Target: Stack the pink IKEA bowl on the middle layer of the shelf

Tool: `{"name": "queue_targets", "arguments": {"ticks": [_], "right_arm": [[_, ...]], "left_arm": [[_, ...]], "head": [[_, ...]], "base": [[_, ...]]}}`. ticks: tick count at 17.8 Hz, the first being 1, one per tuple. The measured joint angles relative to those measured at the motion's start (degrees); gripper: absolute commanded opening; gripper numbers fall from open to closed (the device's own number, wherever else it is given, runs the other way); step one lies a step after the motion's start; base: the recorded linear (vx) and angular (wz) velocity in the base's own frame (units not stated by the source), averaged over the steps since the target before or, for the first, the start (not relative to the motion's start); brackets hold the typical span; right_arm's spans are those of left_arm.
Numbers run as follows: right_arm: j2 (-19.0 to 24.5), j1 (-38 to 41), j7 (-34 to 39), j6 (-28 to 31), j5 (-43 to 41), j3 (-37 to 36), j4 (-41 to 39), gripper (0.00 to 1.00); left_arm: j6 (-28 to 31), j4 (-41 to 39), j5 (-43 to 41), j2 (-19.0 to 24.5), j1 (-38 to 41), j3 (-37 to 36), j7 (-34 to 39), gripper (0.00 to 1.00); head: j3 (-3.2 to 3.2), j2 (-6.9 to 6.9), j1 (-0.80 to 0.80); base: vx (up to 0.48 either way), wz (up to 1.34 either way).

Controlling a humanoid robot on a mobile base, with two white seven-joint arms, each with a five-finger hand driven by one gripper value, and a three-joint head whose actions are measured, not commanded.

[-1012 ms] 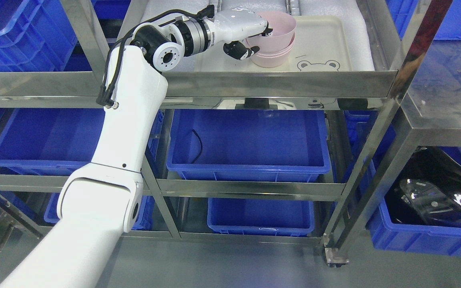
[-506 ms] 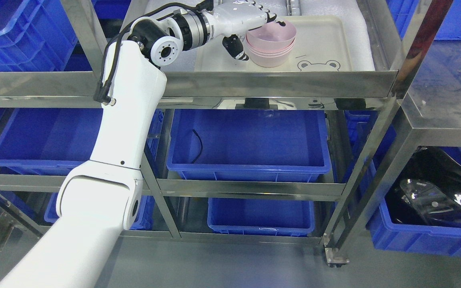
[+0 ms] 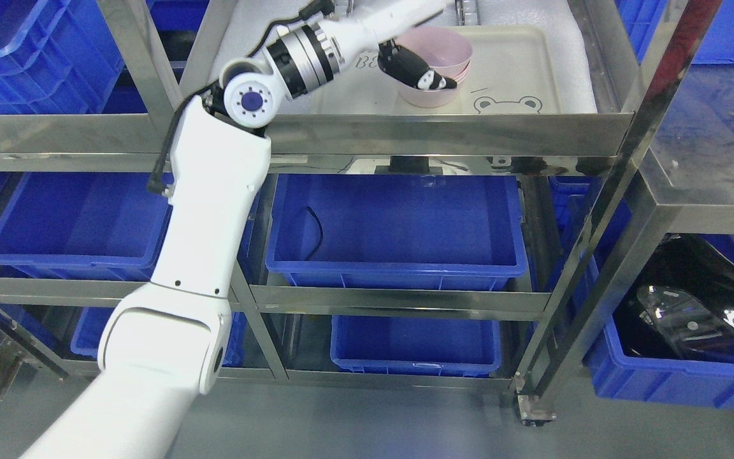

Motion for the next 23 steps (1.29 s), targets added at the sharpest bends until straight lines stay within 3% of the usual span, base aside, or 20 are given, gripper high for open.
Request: {"name": "queue_targets", "arguments": {"ticks": [8,12,15,23], "right_arm": [[0.0,0.0,0.0,0.0,0.0,0.0,0.0,1.00],[0.0,0.0,0.0,0.0,0.0,0.0,0.0,1.00],[0.0,0.0,0.0,0.0,0.0,0.0,0.0,1.00],[0.0,0.0,0.0,0.0,0.0,0.0,0.0,1.00]], "left_arm": [[-8.3,-7.1,6.8,0.0,27.2,-7.2,1.2,0.97],[-9.0,-8.1,8.9,0.0,38.8,-6.3,15.5,0.99],[-0.3,-7.3,13.7,0.0,44.6,-4.1,31.0,0.99],[8.9,-10.4,22.7,0.0,49.8,0.4,36.1,1.00]], "head": [[0.00,0.00,0.00],[0.00,0.00,0.00],[0.00,0.00,0.00],[0.00,0.00,0.00]], "base": [[0.000,0.00],[0.000,0.00],[0.000,0.00],[0.000,0.00]]}}
